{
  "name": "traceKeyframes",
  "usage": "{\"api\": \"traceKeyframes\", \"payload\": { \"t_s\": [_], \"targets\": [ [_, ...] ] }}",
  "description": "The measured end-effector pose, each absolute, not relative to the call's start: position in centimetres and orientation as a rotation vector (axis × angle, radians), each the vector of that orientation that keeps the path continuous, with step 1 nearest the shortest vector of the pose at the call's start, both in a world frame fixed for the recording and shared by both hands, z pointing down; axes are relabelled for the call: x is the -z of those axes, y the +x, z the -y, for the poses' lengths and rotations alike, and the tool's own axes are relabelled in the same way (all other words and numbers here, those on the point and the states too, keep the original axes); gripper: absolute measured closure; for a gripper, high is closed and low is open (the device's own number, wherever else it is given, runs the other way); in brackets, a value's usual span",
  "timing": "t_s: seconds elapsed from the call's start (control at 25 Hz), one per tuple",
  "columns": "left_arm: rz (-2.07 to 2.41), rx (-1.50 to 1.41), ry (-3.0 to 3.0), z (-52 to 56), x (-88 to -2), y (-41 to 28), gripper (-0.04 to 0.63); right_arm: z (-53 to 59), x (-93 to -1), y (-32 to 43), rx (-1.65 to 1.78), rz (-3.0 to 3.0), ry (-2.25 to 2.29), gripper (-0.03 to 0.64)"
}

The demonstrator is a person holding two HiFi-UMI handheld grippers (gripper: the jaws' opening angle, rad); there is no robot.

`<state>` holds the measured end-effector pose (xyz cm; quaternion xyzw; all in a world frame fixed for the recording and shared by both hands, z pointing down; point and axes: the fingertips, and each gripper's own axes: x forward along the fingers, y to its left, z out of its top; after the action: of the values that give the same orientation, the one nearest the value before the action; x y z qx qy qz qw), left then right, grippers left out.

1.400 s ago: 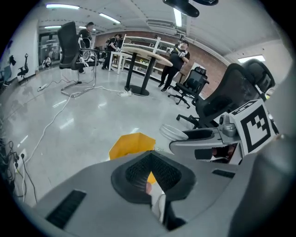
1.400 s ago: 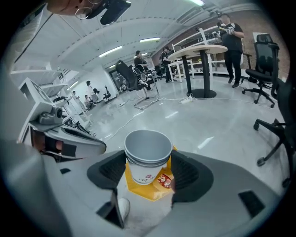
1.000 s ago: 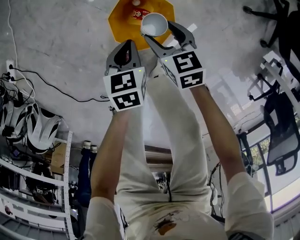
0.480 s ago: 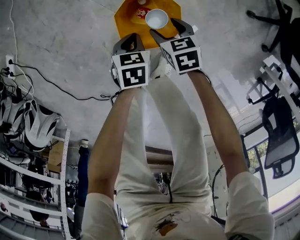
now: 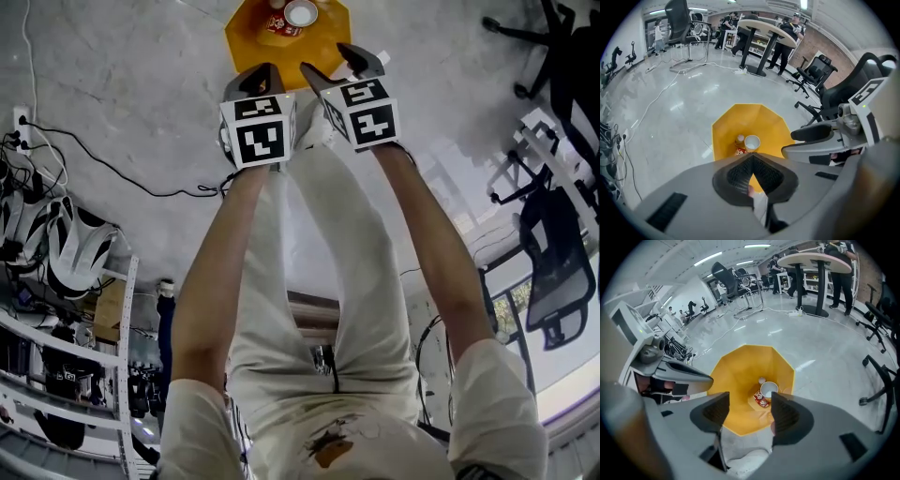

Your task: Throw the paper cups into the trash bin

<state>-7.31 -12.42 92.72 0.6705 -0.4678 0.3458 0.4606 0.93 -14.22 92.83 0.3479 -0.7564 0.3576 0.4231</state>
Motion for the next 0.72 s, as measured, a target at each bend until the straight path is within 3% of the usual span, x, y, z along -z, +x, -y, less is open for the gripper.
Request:
{"api": "traceKeyframes", "payload": {
  "t_s": [0.2,0.36,0.72],
  "targets": [
    [1.145,-0.841,1.699,13.4,-88.7,-7.2,0.589,14.2,-88.8,0.4,-0.870,1.926,0.891,0.423],
    [1.173,-0.829,1.717,14.6,-84.5,-7.2,0.590,14.7,-83.6,0.7,-0.859,1.964,0.948,0.548],
    [1.234,-0.738,1.693,14.8,-70.4,-8.1,0.590,13.3,-69.6,1.1,-0.882,2.034,0.949,0.583]
  ]
}}
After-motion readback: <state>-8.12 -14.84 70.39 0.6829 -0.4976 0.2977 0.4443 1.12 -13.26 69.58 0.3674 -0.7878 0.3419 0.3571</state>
